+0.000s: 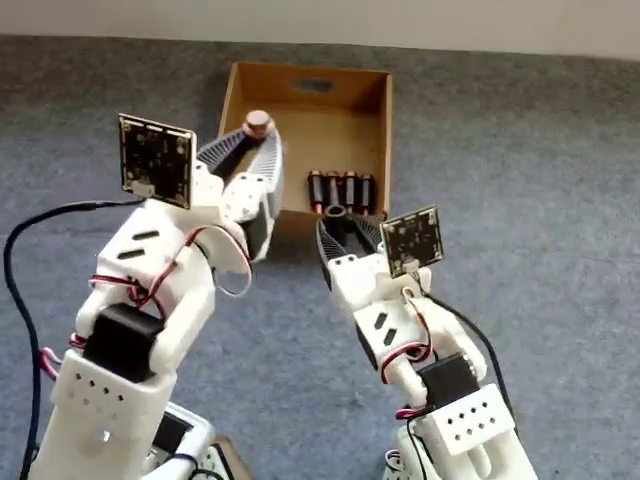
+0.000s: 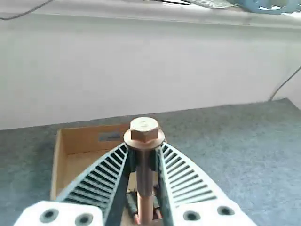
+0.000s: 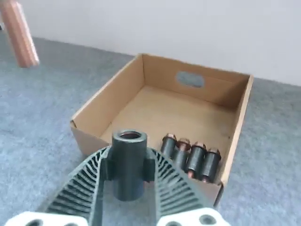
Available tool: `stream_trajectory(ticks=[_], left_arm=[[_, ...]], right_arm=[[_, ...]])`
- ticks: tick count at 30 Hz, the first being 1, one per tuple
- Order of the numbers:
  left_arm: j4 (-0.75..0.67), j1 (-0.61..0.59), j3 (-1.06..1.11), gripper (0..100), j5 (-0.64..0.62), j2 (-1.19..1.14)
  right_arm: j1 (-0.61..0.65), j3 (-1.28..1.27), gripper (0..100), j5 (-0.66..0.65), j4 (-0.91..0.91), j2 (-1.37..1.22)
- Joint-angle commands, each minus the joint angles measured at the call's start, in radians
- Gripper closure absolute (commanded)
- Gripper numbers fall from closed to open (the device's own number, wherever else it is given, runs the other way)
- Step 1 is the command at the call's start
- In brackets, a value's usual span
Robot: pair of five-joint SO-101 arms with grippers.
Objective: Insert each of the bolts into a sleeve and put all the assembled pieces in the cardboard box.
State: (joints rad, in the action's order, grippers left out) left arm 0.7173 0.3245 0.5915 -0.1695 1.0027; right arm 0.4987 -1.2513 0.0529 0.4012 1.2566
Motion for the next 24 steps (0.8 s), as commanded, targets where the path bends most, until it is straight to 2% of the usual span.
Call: stream_trajectory(ticks=[1,4,9,15,24], left_arm=[[-0.061,0.039,-0.004,99,-0.054,0.018],[-0.176,0.038,0.039,99,-0.069,0.018],[-0.361,0.07,0.157,99,-0.066,0.025],[-0.362,0.153,0.166,99,-0.071,0.025],[-0.384,0.232,0.165,99,-0.066,0.024]], right_arm=[[0.008,0.025,99.1,-0.015,-0.033,0.018],[0.008,0.015,99.1,-0.017,-0.025,0.091],[0.007,-0.065,99.1,-0.017,0.001,0.354],[0.007,-0.174,99.1,-0.018,-0.002,0.526],[0.007,-0.185,99.1,-0.018,-0.002,0.535]])
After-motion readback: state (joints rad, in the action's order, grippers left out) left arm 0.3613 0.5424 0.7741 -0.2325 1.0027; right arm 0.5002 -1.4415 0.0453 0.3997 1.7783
